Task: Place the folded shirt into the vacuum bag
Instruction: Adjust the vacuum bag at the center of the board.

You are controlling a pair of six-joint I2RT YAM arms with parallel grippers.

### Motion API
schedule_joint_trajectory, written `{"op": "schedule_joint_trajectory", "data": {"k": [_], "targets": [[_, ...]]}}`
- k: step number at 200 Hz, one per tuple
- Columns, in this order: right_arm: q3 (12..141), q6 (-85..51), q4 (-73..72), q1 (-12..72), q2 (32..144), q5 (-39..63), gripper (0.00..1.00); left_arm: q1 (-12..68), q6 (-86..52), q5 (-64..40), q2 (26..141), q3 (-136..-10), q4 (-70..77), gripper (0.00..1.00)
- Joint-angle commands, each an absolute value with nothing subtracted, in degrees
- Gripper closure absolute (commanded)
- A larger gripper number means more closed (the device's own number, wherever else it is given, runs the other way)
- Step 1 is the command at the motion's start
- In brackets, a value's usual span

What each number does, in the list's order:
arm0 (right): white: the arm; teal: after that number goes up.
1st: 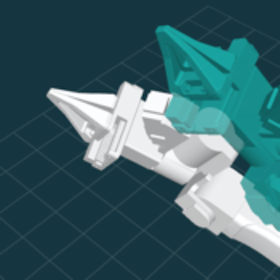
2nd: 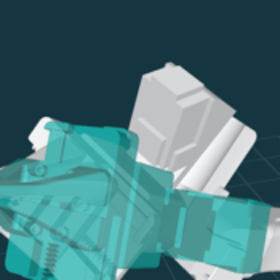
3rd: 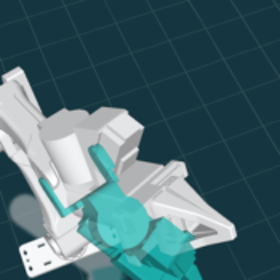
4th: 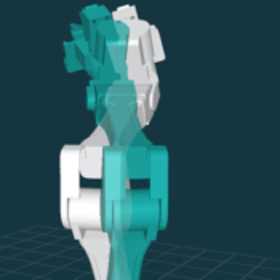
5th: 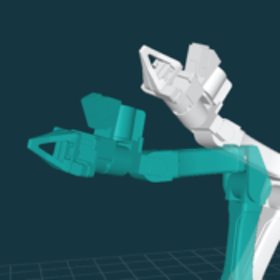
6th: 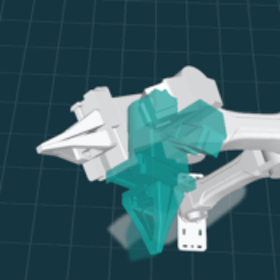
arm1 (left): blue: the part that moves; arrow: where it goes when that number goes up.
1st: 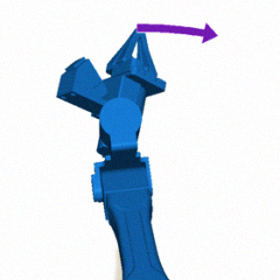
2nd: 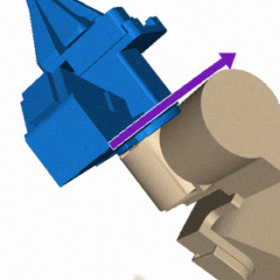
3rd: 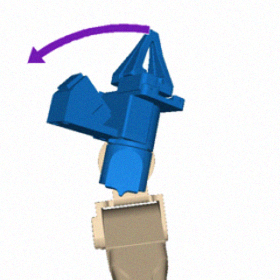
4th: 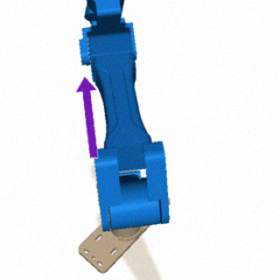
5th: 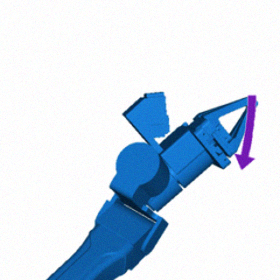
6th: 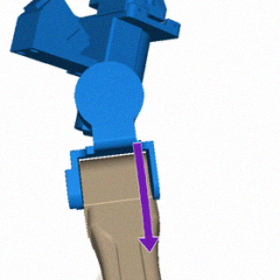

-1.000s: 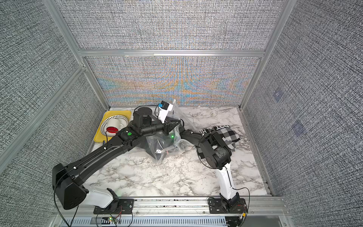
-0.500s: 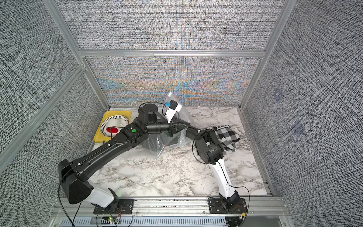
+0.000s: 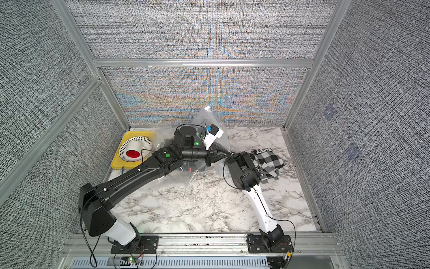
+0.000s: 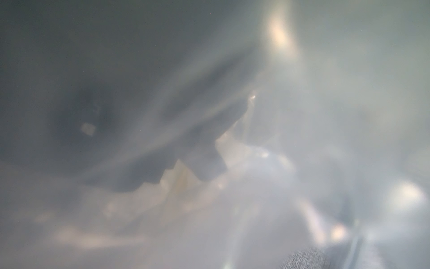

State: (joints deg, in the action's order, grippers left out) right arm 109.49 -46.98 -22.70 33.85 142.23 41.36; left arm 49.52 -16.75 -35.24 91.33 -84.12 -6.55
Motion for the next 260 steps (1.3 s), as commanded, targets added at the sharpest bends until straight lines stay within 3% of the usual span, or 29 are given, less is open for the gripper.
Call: {"op": "schedule_joint_trajectory", "data": {"k": [1, 139, 183, 223, 260], "targets": [[111.1, -55.8, -29.2, 34.1, 144.4, 39.8, 1.0, 50.8, -16.7, -45.4, 91.2, -85.3, -1.8, 1.0], [119.7, -64.8, -26.7, 37.1, 150.4, 22.3, 1.0, 51.7, -16.4, -46.3, 92.9, -87.7, -3.0, 1.0], [122.7, -61.8, -29.2, 38.6, 152.3, 24.3, 1.0, 51.7, -15.7, -45.9, 92.9, -87.5, -3.4, 1.0], [127.6, -49.7, -22.4, 40.4, 154.0, 27.1, 1.0, 51.7, -14.9, -45.5, 92.4, -87.1, -4.2, 1.0], [128.3, -49.1, -18.3, 40.2, 156.0, 27.1, 1.0, 51.6, -14.6, -45.1, 92.3, -86.9, -4.6, 1.0]]}}
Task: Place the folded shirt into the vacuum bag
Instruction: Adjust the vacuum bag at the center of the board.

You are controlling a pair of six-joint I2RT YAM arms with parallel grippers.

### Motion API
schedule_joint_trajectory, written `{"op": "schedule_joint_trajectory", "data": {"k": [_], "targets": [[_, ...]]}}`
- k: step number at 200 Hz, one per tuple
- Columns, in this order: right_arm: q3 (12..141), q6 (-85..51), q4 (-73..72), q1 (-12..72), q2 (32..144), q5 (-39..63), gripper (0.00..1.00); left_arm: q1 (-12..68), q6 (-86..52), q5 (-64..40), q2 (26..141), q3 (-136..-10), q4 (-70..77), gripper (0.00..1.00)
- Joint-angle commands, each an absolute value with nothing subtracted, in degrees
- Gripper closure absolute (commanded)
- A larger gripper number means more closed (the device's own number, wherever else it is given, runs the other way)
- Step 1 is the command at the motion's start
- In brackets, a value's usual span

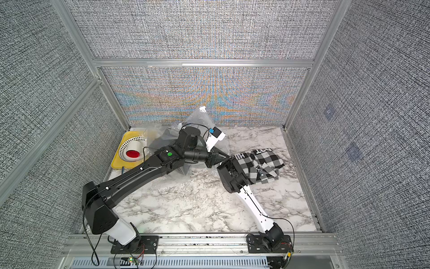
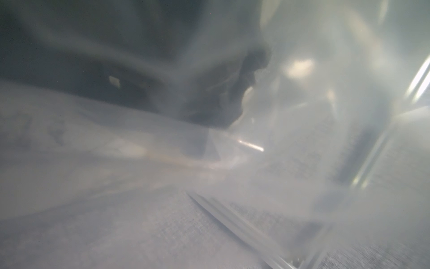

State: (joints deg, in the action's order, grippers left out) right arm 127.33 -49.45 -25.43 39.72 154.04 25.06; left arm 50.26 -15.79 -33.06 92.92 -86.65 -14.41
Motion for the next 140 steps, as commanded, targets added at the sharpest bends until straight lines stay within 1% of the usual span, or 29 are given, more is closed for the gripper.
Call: {"op": "schedule_joint_trajectory", "data": {"k": [1, 11, 20, 27, 55, 70, 93, 94, 97, 99, 140], "targets": [[128.4, -49.2, -18.1, 40.2, 156.2, 27.2, 1.0, 51.6, -14.6, -45.1, 92.3, -86.9, -4.6, 1.0], [130.2, -50.2, -16.3, 40.0, 157.4, 27.6, 1.0, 51.6, -14.3, -44.6, 92.3, -86.9, -5.1, 1.0], [131.0, -51.0, -15.1, 39.9, 158.0, 27.7, 0.88, 51.5, -14.1, -44.0, 92.2, -86.8, -5.3, 1.0], [130.6, -51.4, -15.0, 39.6, 157.9, 27.8, 0.83, 51.4, -14.1, -43.4, 92.1, -86.5, -5.4, 1.0], [126.0, -50.2, -13.3, 38.8, 153.7, 26.0, 0.64, 50.8, -13.8, -37.8, 91.3, -84.9, -5.6, 1.0], [122.8, -49.1, -12.4, 38.2, 151.0, 25.7, 0.55, 50.5, -13.2, -34.1, 90.9, -84.2, -5.9, 1.0], [119.8, -46.3, -7.5, 37.1, 147.4, 25.7, 0.4, 49.8, -12.6, -27.5, 90.4, -83.5, -6.8, 1.0], [119.7, -46.1, -7.5, 37.0, 147.2, 25.7, 0.39, 49.8, -12.6, -27.2, 90.4, -83.5, -6.8, 1.0], [119.0, -45.7, -7.1, 36.9, 146.7, 25.7, 0.33, 49.8, -12.5, -26.6, 90.3, -83.4, -6.8, 1.0], [118.7, -45.4, -7.0, 36.8, 146.3, 25.7, 0.31, 49.7, -12.4, -26.2, 90.2, -83.3, -6.8, 1.0], [109.2, -41.5, -6.0, 35.3, 138.9, 25.7, 0.3, 48.6, -11.6, -24.5, 90.2, -83.4, -6.9, 1.0]]}}
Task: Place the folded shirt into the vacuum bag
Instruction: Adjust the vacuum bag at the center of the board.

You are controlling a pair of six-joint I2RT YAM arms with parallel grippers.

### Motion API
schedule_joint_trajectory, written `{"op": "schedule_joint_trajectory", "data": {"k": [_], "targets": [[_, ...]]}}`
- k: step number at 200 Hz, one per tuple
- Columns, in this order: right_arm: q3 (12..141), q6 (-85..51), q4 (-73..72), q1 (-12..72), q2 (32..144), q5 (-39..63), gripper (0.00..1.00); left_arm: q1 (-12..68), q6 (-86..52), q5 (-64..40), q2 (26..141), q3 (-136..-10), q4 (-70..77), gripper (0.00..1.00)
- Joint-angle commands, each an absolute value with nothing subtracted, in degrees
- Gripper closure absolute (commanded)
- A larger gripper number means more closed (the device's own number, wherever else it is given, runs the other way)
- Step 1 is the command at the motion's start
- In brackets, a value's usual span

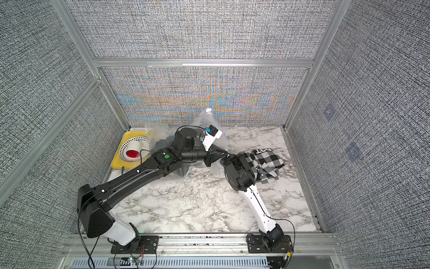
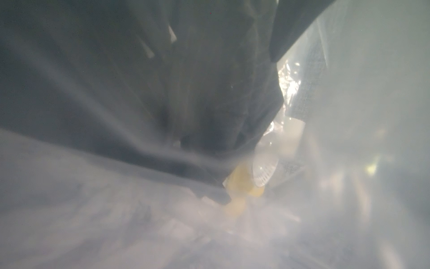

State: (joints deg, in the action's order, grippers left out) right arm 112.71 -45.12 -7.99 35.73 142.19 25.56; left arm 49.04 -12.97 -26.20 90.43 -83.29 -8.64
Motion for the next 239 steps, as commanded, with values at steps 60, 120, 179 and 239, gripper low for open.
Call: {"op": "schedule_joint_trajectory", "data": {"k": [60, 120, 179, 239], "targets": [[99.5, -39.9, -9.0, 34.5, 138.7, 29.4, 0.35, 48.1, -11.7, -25.8, 91.3, -83.7, -7.8, 1.0], [97.2, -40.5, -11.8, 32.7, 136.7, 31.0, 0.36, 47.4, -12.8, -23.9, 91.7, -81.6, -7.6, 1.0], [84.1, -39.6, -16.8, 31.7, 126.7, 32.1, 0.35, 46.5, -13.0, -24.5, 90.4, -81.7, -9.1, 1.0], [88.0, -41.1, -15.0, 31.6, 134.0, 30.7, 0.37, 45.9, -12.9, -23.4, 90.9, -80.3, -9.1, 1.0]]}}
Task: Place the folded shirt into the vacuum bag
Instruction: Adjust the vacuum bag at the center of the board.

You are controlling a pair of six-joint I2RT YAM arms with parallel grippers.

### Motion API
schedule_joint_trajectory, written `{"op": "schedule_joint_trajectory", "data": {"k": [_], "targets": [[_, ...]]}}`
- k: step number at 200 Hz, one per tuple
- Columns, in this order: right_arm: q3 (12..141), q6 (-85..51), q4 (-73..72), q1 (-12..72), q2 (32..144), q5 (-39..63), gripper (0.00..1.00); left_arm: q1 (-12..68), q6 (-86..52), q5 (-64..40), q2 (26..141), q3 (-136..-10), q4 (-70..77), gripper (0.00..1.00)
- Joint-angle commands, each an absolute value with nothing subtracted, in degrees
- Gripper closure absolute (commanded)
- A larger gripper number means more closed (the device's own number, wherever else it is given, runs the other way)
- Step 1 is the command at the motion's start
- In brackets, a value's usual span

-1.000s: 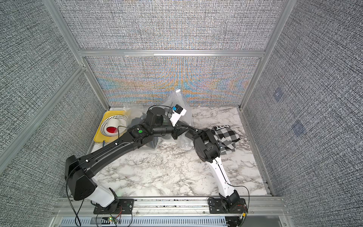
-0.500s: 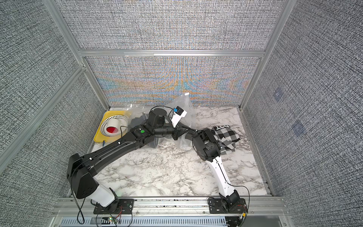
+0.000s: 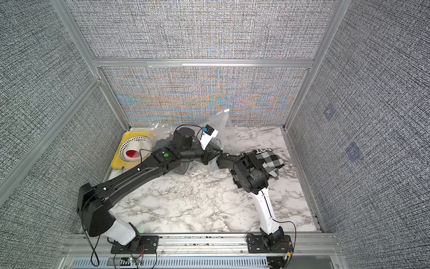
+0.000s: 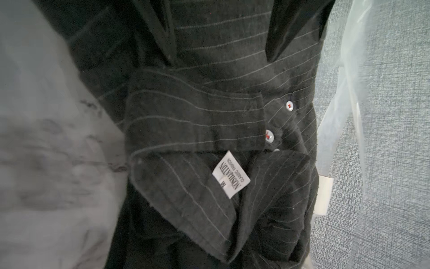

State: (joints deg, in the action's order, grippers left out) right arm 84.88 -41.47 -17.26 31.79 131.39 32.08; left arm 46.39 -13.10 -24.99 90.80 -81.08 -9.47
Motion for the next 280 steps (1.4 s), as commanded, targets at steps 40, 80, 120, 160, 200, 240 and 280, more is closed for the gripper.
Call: {"op": "schedule_joint_trajectory", "data": {"k": [40, 80, 120, 160, 200, 240, 280], "targets": [[97.1, -42.4, -12.5, 30.0, 141.1, 30.7, 0.4, 43.2, -14.1, -24.5, 92.5, -79.8, -7.5, 1.0], [112.9, -44.4, -8.2, 29.2, 150.5, 33.3, 0.4, 40.6, -13.9, -24.6, 96.9, -82.2, -7.5, 1.0], [111.5, -44.8, -10.3, 29.0, 148.7, 34.9, 0.4, 37.7, -14.2, -29.4, 99.6, -84.0, -8.2, 1.0], [91.5, -42.8, -18.5, 28.8, 134.7, 33.9, 0.36, 37.0, -15.2, -27.2, 97.7, -83.4, -9.8, 1.0], [77.0, -41.3, -24.8, 28.8, 123.5, 33.0, 0.33, 36.9, -15.4, -24.9, 96.0, -83.4, -10.6, 1.0], [74.3, -41.7, -20.9, 27.6, 122.1, 29.1, 0.32, 36.9, -15.4, -24.8, 96.0, -83.3, -11.0, 1.0], [68.3, -43.3, -24.7, 25.7, 118.3, 30.4, 0.32, 36.9, -15.5, -24.3, 95.7, -82.8, -11.6, 1.0]]}}
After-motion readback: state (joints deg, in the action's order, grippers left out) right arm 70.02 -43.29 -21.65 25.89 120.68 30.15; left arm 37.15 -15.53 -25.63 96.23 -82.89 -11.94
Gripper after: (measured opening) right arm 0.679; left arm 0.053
